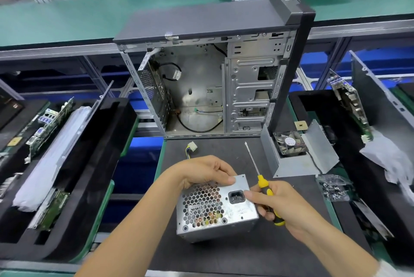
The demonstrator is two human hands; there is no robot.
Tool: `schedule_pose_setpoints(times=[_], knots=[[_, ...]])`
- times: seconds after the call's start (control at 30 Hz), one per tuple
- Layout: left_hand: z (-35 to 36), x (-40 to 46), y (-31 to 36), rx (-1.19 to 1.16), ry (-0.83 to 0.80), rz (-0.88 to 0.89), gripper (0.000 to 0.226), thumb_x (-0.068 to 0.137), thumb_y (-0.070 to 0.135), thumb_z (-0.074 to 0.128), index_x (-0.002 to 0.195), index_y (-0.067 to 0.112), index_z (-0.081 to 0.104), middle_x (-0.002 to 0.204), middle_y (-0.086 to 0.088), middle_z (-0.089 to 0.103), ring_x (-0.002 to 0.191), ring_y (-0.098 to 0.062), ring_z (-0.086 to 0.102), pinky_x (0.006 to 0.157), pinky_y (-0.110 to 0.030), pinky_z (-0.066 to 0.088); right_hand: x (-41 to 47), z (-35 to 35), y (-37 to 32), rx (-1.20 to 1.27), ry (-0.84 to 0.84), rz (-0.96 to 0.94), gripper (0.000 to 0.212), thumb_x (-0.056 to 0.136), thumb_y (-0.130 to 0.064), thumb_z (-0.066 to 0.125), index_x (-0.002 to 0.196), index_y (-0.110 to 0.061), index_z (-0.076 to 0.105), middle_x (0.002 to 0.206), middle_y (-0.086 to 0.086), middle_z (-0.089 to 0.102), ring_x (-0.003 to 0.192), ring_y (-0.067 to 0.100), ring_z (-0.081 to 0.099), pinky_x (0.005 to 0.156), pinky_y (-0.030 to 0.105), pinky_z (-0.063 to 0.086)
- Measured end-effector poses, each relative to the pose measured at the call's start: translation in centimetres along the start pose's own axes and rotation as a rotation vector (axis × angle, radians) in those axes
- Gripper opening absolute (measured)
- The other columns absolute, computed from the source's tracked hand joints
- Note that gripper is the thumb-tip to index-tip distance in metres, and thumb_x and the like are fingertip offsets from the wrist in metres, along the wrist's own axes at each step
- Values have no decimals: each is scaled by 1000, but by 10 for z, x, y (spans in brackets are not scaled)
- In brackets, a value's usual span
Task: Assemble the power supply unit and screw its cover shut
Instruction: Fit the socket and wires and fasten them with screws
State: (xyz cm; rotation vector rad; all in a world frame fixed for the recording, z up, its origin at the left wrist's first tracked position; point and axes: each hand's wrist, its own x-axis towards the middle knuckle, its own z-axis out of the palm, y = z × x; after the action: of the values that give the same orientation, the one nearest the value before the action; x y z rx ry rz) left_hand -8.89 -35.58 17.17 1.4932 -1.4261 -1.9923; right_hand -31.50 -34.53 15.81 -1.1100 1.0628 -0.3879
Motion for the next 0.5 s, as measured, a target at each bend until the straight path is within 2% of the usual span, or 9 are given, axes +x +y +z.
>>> schedule_pose_setpoints(times=[0.07, 0.17, 0.3, 0.37, 0.43, 0.5], knots=[[4, 1, 1, 13, -3, 23, 18, 94, 12, 64, 111, 8, 68, 103, -12, 70, 90, -18, 66, 82, -25, 52, 0, 0, 0, -10, -4, 3, 17, 76, -28, 76, 64, -19, 68, 53, 8, 54, 44, 15, 39, 44, 22, 29], [6, 3, 4, -11, -13, 16, 17, 94, 9, 63, 110, 10, 68, 96, -3, 73, 83, -10, 68, 74, -19, 53, 1, -1, -1, -39, 0, 10, 20, 75, -29, 77, 68, -15, 65, 53, 8, 54, 45, 15, 39, 44, 22, 30], [8, 4, 2, -20, -1, 26, 14, 93, 8, 64, 106, 10, 68, 94, -4, 71, 83, -12, 67, 80, -22, 52, 0, -2, -2, -92, -28, 10, 22, 79, -29, 75, 72, -12, 64, 54, 8, 57, 42, 13, 40, 42, 19, 31], [9, 4, 1, -41, 2, 32, 13, 92, 7, 64, 104, 11, 69, 92, -3, 73, 82, -11, 67, 79, -22, 52, -1, -8, -5, -114, -66, -2, 23, 84, -30, 70, 80, -7, 67, 63, 8, 67, 41, 12, 44, 42, 18, 32], [9, 4, 1, -62, 2, 27, 13, 92, 4, 64, 103, 10, 69, 89, 0, 75, 79, -10, 69, 75, -21, 53, 3, -25, -4, -158, -13, -30, 23, 88, -27, 64, 88, -4, 66, 79, 6, 74, 43, 11, 48, 41, 17, 33], [9, 5, 2, -85, -7, 25, 14, 92, 1, 62, 103, 7, 68, 86, 2, 76, 76, -8, 70, 71, -18, 53, 7, -48, 2, -250, 117, -66, 18, 90, -22, 63, 88, -4, 64, 80, 3, 75, 41, 12, 47, 40, 17, 33]])
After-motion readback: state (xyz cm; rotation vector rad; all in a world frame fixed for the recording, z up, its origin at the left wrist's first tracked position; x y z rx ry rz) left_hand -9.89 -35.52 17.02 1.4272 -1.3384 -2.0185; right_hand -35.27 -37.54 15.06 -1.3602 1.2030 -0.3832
